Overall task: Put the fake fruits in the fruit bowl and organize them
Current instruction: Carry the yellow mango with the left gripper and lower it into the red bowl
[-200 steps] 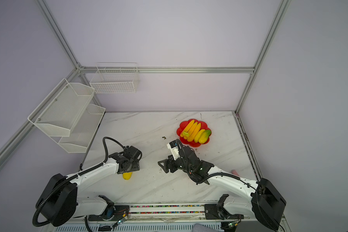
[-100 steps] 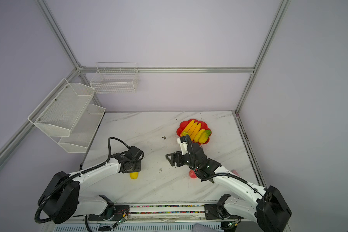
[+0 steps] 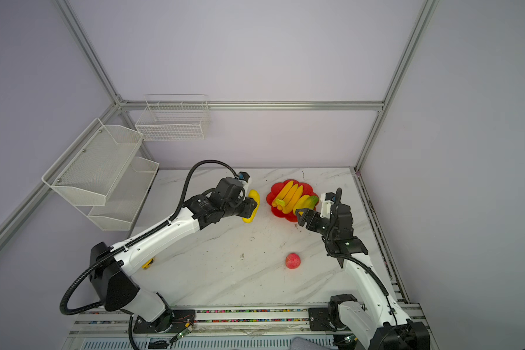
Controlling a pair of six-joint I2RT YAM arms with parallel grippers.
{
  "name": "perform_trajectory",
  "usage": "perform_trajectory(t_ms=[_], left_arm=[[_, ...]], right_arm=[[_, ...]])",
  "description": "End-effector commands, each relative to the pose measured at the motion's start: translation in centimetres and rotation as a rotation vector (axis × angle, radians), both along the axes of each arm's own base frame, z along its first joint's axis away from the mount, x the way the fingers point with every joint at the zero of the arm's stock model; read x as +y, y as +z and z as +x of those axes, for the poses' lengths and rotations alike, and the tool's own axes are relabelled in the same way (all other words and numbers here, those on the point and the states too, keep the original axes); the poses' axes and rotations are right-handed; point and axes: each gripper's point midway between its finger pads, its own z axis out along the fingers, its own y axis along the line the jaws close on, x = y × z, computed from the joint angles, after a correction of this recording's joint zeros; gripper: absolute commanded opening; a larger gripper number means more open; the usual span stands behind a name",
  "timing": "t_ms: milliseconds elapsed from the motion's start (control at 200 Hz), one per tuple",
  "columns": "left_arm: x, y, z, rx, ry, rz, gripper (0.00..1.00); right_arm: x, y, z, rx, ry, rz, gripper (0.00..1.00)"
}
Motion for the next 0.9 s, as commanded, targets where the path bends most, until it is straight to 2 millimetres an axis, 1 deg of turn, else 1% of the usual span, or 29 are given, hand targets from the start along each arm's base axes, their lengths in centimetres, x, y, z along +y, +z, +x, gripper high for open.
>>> perform_trajectory(t_ms=[0,5,40,55,70,85,110,120,155,170,185,220,235,285,310,345,350,365,415,455,515,595,695,805,895], left_arm=[[-5.8,5.8,2.0,-0.167,-0.194,-0.111,0.37],[-6.0,6.1,2.1,-0.174,-0.198,-0.115,0.37],[-7.2,6.0,2.9,-0.187,-0.220,-0.117,0.37],[-7.7,6.5,3.4,-0.201,-0.226,-0.124,0.37],[-8.2,6.3,3.7,-0.201,-0.236,-0.122,0.37],[-8.7,6.8,4.0,-0.214,-0.246,-0.132,0.37],[-9.5,6.5,4.5,-0.214,-0.262,-0.134,0.37],[-9.8,6.9,4.6,-0.224,-0.270,-0.141,0.37],[-10.9,7.1,5.3,-0.232,-0.285,-0.156,0.37],[-11.3,6.7,5.6,-0.229,-0.288,-0.156,0.37],[-11.6,7.0,5.8,-0.234,-0.292,-0.162,0.37],[-12.6,6.4,6.3,-0.243,-0.315,-0.154,0.37],[-13.0,6.6,6.5,-0.253,-0.326,-0.157,0.37],[-14.2,5.9,7.2,-0.258,-0.342,-0.158,0.37],[-14.6,6.0,7.5,-0.268,-0.345,-0.160,0.37],[-15.3,5.3,8.0,-0.277,-0.354,-0.151,0.37],[-15.3,5.5,8.1,-0.282,-0.354,-0.152,0.37],[-15.6,5.1,8.3,-0.284,-0.357,-0.145,0.37],[-16.2,4.6,9.0,-0.308,-0.353,-0.130,0.37],[-16.7,3.8,9.5,-0.315,-0.352,-0.120,0.37],[-17.3,3.4,10.1,-0.338,-0.358,-0.126,0.37],[-18.5,2.5,10.1,-0.360,-0.382,-0.134,0.37],[-19.7,1.3,10.0,-0.393,-0.398,-0.111,0.37],[-20.8,-0.9,9.7,-0.441,-0.383,-0.006,0.38],[-20.7,-2.9,10.0,-0.466,-0.329,0.104,0.38]], right_arm=[[-0.1,1.8,0.8,-0.054,0.005,0.022,0.89],[-0.1,1.9,0.8,-0.056,0.005,0.023,0.89],[-0.1,2.1,0.8,-0.070,-0.003,0.030,0.89],[-0.2,2.2,0.9,-0.075,-0.009,0.031,0.89],[-0.3,2.2,0.9,-0.077,-0.015,0.033,0.89],[-0.4,2.2,0.9,-0.079,-0.021,0.032,0.89],[-0.5,2.3,0.9,-0.085,-0.028,0.031,0.89],[-0.6,2.2,0.9,-0.084,-0.032,0.030,0.89],[-0.7,2.1,0.9,-0.086,-0.037,0.026,0.89],[-0.7,2.1,0.9,-0.087,-0.040,0.024,0.89],[-0.8,2.1,0.9,-0.086,-0.043,0.021,0.89],[-1.0,1.9,1.0,-0.083,-0.052,0.016,0.89],[-1.0,1.9,0.9,-0.084,-0.054,0.013,0.89],[-1.3,1.7,0.9,-0.088,-0.069,0.002,0.89],[-1.5,1.8,0.9,-0.093,-0.079,-0.002,0.89],[-1.7,1.9,0.8,-0.102,-0.092,-0.005,0.89],[-1.8,2.0,0.7,-0.104,-0.093,-0.005,0.89],[-1.8,2.0,0.7,-0.106,-0.097,-0.006,0.89],[-2.0,2.5,0.5,-0.126,-0.108,-0.005,0.89],[-2.2,2.8,0.3,-0.138,-0.118,-0.004,0.89],[-2.4,3.4,0.1,-0.155,-0.131,-0.005,0.89],[-2.7,3.9,0.0,-0.171,-0.148,-0.005,0.89],[-2.7,3.8,0.0,-0.169,-0.143,-0.005,0.89],[-2.4,3.4,0.0,-0.157,-0.130,-0.003,0.89],[-2.4,3.4,-0.1,-0.160,-0.125,-0.004,0.89]])
